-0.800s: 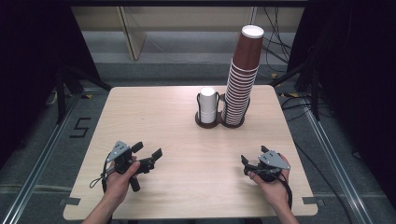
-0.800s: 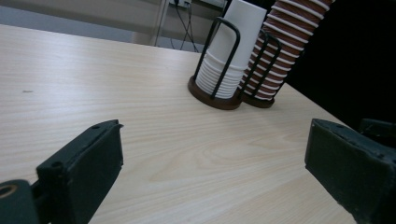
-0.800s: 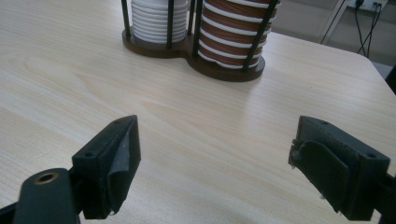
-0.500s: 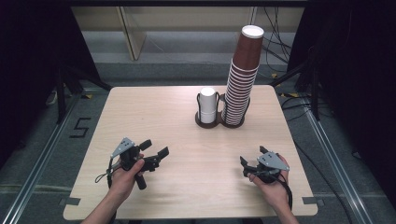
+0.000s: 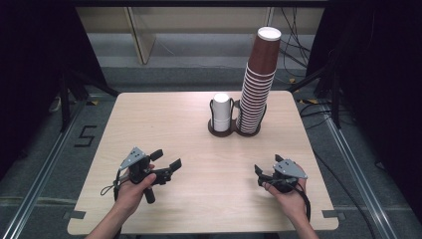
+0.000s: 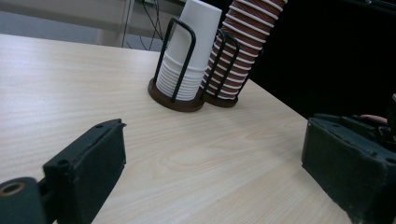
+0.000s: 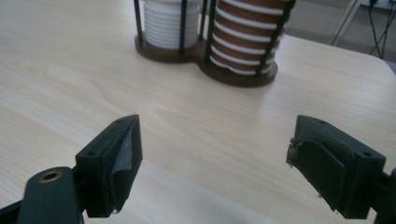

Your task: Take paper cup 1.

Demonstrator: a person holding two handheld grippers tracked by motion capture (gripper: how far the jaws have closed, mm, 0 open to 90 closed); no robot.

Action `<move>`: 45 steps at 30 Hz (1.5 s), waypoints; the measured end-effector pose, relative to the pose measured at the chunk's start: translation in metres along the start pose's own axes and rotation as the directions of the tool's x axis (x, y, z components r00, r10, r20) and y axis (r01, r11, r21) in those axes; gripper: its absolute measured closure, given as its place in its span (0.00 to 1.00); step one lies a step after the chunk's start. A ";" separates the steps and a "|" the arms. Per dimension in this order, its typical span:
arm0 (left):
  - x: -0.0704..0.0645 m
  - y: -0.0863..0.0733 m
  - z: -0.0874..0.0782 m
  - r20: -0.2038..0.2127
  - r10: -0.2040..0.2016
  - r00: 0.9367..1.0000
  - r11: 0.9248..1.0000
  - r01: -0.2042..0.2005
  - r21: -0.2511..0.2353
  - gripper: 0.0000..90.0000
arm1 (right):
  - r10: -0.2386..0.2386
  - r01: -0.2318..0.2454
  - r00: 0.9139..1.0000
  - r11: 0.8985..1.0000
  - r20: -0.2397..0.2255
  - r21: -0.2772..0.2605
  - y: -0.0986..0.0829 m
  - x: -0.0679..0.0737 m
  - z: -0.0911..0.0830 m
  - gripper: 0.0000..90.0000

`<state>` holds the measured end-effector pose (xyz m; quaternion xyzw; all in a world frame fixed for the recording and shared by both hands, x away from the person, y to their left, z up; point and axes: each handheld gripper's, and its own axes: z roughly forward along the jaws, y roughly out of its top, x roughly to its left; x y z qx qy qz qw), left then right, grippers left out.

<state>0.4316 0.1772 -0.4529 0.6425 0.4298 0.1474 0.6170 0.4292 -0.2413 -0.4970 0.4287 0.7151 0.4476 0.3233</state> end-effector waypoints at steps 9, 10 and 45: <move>-0.006 0.037 0.040 -0.019 0.145 0.989 0.989 -0.145 0.014 0.09 | 0.009 -0.011 1.000 0.998 -0.030 -0.059 0.026 0.007 0.012 0.22; -0.008 0.042 0.048 -0.022 0.164 0.986 0.986 -0.164 0.015 0.09 | 0.019 -0.023 0.998 0.998 -0.057 -0.065 0.032 0.009 0.018 0.23; -0.011 0.088 0.226 -0.091 0.366 0.926 0.929 -0.359 0.087 0.27 | 0.093 -0.093 0.994 0.996 -0.059 0.005 0.077 0.038 0.172 0.38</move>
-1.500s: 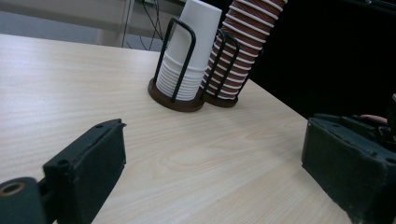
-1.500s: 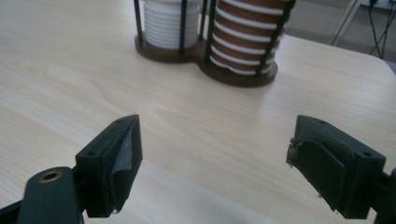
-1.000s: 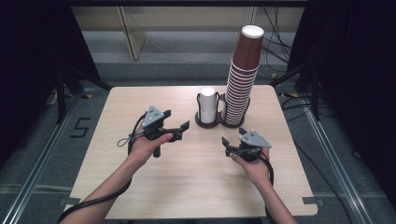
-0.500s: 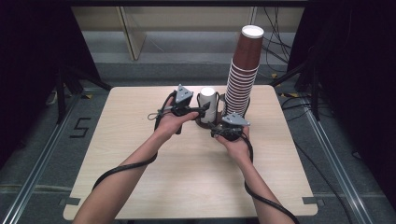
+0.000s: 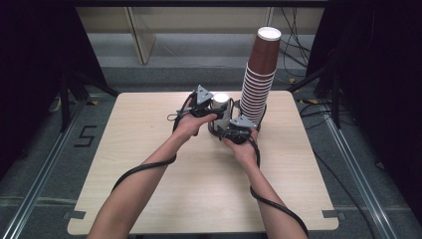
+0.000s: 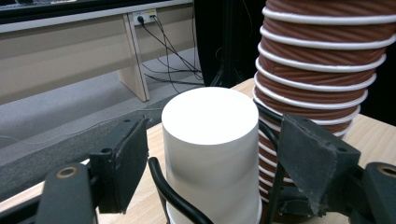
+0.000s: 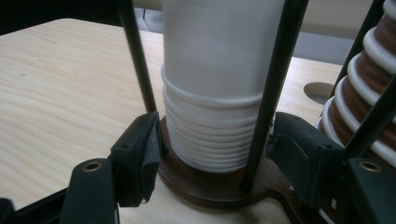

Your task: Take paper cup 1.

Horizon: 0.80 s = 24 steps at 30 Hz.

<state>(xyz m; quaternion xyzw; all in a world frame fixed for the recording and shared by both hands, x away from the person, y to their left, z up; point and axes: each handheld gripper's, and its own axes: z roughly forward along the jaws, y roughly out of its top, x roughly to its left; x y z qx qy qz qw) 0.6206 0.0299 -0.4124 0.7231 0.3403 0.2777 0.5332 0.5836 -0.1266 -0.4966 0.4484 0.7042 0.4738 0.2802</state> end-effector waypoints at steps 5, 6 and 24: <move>-0.002 -0.001 0.006 -0.002 0.023 1.000 1.000 -0.023 0.003 0.29 | 0.013 -0.013 1.000 1.000 0.028 0.009 0.000 0.000 0.007 0.39; -0.002 -0.001 0.006 -0.002 0.023 1.000 1.000 -0.023 0.003 0.29 | 0.015 -0.015 1.000 1.000 0.025 0.004 0.000 0.000 0.008 0.39; -0.004 -0.002 0.016 0.006 0.016 1.000 1.000 -0.016 0.004 0.31 | 0.036 -0.036 0.998 0.999 0.044 -0.012 0.001 0.003 0.022 0.30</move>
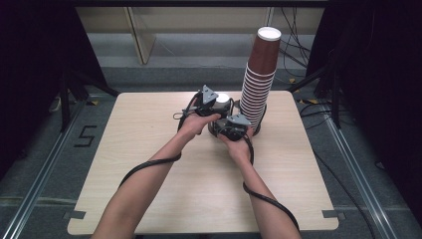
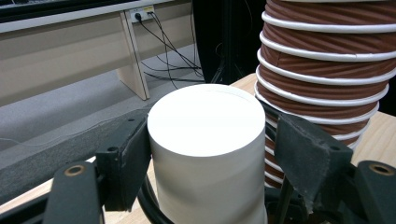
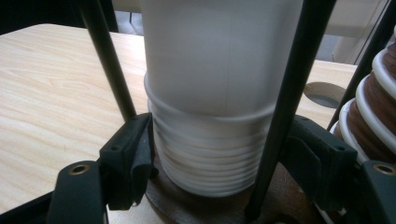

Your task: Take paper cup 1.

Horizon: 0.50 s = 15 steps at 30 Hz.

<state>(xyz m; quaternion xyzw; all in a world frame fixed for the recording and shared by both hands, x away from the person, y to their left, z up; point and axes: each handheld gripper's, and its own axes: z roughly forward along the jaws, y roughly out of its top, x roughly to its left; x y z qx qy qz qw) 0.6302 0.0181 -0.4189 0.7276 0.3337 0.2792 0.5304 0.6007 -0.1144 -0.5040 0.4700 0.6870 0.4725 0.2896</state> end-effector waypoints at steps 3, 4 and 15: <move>0.002 0.000 0.002 -0.005 -0.010 1.000 1.000 0.010 0.007 0.31 | -0.004 0.004 1.000 1.000 0.000 0.001 0.001 0.000 0.002 0.30; 0.002 0.000 0.002 -0.005 -0.010 1.000 1.000 0.010 0.007 0.31 | -0.004 0.004 1.000 1.000 0.000 0.001 0.001 0.000 0.002 0.30; 0.002 0.000 0.005 -0.010 -0.017 1.000 1.000 0.017 0.023 0.36 | -0.006 0.006 1.000 1.000 0.019 -0.004 0.001 0.000 0.002 0.30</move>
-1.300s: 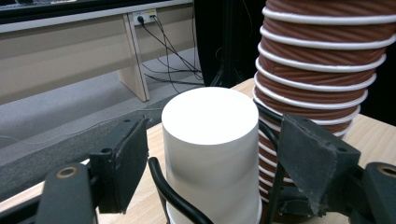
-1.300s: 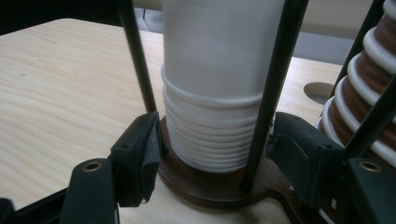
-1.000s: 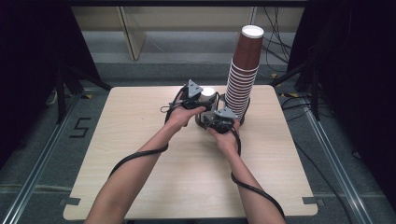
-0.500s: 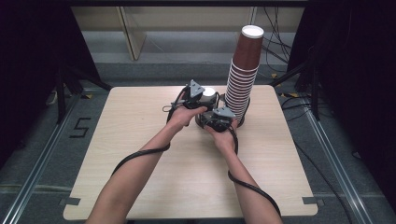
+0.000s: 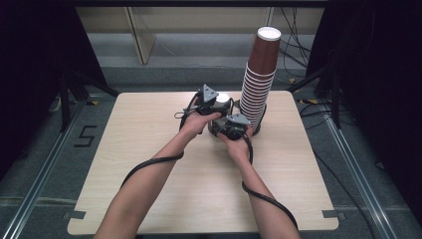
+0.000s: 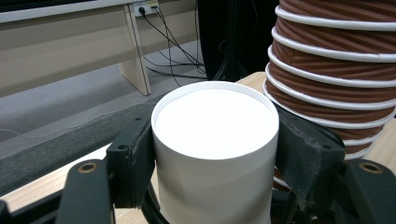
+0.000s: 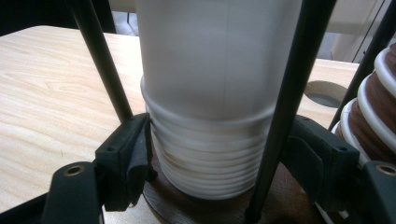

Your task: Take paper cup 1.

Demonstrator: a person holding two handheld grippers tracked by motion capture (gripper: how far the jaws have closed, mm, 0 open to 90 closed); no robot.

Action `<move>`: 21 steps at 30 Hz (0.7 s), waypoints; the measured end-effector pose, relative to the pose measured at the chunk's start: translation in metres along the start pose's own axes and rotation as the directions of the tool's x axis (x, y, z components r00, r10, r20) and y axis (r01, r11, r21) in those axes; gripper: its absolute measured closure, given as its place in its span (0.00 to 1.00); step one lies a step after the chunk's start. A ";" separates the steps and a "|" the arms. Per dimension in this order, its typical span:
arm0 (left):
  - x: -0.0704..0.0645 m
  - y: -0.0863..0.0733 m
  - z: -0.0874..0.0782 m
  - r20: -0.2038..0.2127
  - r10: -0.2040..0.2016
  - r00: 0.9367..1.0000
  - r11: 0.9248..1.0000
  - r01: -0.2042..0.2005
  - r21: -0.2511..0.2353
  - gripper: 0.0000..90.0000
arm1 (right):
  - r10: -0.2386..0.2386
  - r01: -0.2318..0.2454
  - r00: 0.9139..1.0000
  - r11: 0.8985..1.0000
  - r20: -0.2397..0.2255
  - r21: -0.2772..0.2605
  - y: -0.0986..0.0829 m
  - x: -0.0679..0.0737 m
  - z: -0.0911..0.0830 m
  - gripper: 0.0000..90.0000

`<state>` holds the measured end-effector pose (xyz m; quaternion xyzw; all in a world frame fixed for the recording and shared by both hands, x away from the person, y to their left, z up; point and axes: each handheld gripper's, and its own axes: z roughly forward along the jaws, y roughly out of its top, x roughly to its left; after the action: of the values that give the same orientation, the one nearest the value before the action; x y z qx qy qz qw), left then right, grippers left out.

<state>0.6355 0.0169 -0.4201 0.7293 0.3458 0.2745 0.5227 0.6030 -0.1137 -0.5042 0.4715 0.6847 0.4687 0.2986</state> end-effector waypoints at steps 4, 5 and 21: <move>-0.001 0.005 -0.004 -0.002 0.000 1.000 1.000 0.000 -0.020 0.37 | 0.008 -0.008 1.000 1.000 -0.015 0.000 0.000 0.000 0.001 0.30; -0.001 0.005 -0.004 -0.002 0.000 1.000 1.000 0.000 -0.020 0.37 | 0.008 -0.008 1.000 1.000 -0.015 0.000 0.000 0.000 0.001 0.30; -0.003 0.034 -0.026 -0.005 0.005 1.000 0.996 -0.005 -0.089 0.37 | -0.014 0.014 1.000 1.000 0.000 0.020 0.000 -0.002 0.000 0.30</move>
<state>0.6212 0.0217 -0.3796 0.7055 0.3324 0.2927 0.5533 0.6038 -0.1152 -0.5043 0.4696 0.6926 0.4599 0.2972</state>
